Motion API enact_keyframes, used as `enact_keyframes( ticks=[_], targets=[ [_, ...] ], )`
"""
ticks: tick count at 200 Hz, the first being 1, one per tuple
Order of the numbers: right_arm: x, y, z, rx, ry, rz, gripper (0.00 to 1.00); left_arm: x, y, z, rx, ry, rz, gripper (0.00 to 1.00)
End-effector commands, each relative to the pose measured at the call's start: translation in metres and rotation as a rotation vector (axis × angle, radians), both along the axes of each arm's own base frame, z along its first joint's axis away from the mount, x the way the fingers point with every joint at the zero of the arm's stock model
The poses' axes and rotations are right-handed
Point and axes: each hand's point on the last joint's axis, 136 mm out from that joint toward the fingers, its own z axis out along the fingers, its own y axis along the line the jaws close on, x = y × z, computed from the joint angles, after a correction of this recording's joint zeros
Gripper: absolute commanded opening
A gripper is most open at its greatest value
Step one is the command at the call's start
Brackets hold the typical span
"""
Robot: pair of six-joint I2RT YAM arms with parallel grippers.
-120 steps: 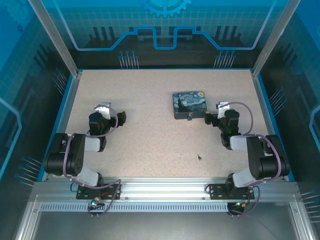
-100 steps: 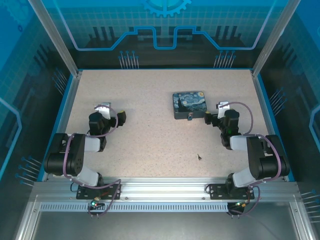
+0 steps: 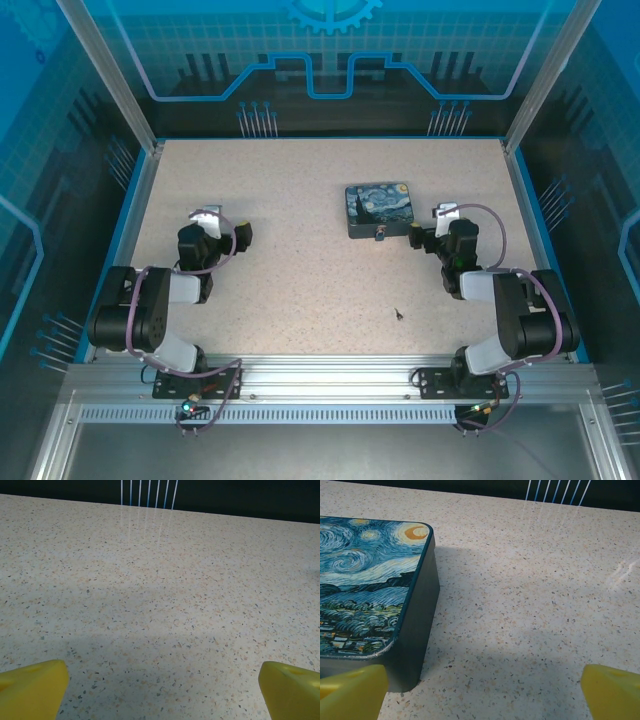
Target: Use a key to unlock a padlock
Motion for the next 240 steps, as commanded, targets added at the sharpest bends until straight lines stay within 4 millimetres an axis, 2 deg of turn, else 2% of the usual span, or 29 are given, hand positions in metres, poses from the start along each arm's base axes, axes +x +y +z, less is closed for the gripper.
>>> enact_keyframes(
  ticks=[1,29,48,66,90,99,124,141,167,197,240],
  targets=[
    [0.003,0.004,0.006,0.012,-0.029,0.005,1.0,0.005,0.002,0.002,0.023,-0.005,0.01,0.99],
    [0.004,0.001,0.009,0.013,-0.033,-0.015,1.0,0.001,0.007,0.007,0.019,-0.029,0.046,0.99],
    [0.001,-0.01,0.025,0.023,-0.021,-0.076,1.0,-0.007,0.014,0.026,0.021,-0.064,0.087,0.99],
    [-0.007,-0.013,0.041,0.044,0.023,-0.091,1.0,-0.013,0.014,0.051,0.019,-0.082,0.091,0.99],
    [-0.021,-0.008,0.059,0.126,0.039,-0.09,1.0,-0.015,0.022,0.078,-0.179,-0.026,0.185,0.99],
    [-0.029,-0.004,0.056,0.171,0.076,-0.086,1.0,-0.012,0.018,0.085,-0.256,-0.001,0.173,0.99],
    [-0.045,0.005,0.062,0.268,0.125,-0.085,1.0,-0.003,-0.013,0.103,-0.39,0.034,0.029,0.99],
    [-0.052,0.01,0.064,0.318,0.156,-0.073,1.0,0.0,-0.029,0.103,-0.431,0.1,0.012,0.99],
    [-0.053,0.02,0.064,0.409,0.223,-0.024,1.0,0.0,-0.083,0.098,-0.472,0.203,-0.128,0.99],
    [-0.045,0.021,0.065,0.473,0.259,-0.003,1.0,0.001,-0.138,0.088,-0.514,0.281,-0.242,0.99],
    [-0.015,0.025,0.052,0.605,0.319,0.035,1.0,0.009,-0.207,0.073,-0.531,0.376,-0.393,0.98]
  ],
)
